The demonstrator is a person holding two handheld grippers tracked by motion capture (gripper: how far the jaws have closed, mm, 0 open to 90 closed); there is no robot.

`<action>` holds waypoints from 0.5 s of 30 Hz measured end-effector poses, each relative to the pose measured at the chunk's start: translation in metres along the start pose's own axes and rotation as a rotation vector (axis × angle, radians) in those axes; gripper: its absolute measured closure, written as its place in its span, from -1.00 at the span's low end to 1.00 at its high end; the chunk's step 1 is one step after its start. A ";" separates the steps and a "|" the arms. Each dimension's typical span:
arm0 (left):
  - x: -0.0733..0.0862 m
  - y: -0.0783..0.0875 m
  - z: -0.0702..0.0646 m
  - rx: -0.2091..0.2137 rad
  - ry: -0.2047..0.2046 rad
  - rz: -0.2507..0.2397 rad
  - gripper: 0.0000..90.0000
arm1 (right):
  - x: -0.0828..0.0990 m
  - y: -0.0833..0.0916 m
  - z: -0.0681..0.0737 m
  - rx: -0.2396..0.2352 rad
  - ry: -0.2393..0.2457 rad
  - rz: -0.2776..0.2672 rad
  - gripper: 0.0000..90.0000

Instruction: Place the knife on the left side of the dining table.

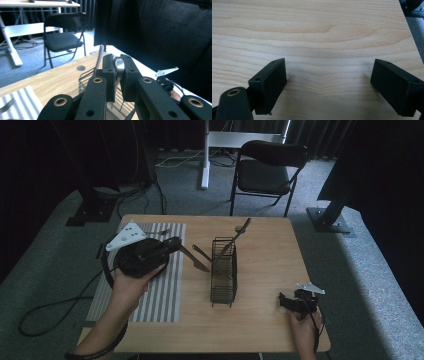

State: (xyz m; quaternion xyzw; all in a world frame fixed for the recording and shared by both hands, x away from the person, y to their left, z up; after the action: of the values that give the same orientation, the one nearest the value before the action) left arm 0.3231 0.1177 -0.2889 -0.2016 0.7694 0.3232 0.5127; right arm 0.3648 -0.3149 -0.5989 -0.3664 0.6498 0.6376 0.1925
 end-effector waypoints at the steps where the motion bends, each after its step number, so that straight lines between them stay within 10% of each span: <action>1: 0.002 0.003 0.003 -0.011 0.006 -0.002 0.87 | 0.000 0.000 0.000 0.000 0.000 0.000 -0.72; 15: 0.036 0.025 0.048 -0.110 0.082 0.036 0.87 | 0.000 0.000 0.000 0.000 0.000 0.001 -0.72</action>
State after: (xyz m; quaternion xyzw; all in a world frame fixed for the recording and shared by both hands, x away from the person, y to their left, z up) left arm 0.3241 0.1696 -0.3277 -0.2285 0.7743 0.3657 0.4631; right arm 0.3647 -0.3149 -0.5989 -0.3659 0.6499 0.6378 0.1920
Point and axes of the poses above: each handheld gripper's, and its own axes: y roughly backward along the jaws, x roughly out of its underside, z roughly to its left, the point moved 7 cm from there along -y, roughly forward along the jaws, and after that the axes turned 10 degrees about y, right-handed, at the moved point
